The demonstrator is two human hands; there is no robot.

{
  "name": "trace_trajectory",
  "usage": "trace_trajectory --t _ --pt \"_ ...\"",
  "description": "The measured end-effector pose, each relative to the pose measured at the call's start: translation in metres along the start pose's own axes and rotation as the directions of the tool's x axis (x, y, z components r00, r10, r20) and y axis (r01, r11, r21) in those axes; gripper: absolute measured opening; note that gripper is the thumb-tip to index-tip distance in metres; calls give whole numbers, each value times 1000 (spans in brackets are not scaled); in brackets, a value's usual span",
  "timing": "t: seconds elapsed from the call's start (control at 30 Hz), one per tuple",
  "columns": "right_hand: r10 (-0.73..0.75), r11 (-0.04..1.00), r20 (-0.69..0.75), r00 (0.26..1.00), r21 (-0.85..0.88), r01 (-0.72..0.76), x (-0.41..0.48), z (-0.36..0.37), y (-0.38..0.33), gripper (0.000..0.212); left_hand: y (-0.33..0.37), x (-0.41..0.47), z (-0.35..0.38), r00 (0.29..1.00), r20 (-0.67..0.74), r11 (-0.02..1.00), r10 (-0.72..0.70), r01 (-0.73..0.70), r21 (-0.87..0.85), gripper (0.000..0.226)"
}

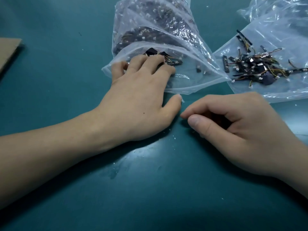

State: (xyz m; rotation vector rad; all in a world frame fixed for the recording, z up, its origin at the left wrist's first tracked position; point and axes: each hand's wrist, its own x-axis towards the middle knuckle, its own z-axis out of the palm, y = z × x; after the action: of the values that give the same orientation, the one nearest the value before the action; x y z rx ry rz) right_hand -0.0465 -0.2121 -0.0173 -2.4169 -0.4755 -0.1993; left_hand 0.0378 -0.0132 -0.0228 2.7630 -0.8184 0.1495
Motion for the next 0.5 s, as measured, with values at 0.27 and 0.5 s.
trace_trajectory --t 0.27,0.5 --pt "17 1000 17 1000 15 -17 1 1 0 13 -1 0 1 999 -21 997 39 -40 -69 55" --pt "12 1000 25 1000 -22 -12 3 0 -2 13 0 0 -1 996 -24 996 85 -86 -39 58"
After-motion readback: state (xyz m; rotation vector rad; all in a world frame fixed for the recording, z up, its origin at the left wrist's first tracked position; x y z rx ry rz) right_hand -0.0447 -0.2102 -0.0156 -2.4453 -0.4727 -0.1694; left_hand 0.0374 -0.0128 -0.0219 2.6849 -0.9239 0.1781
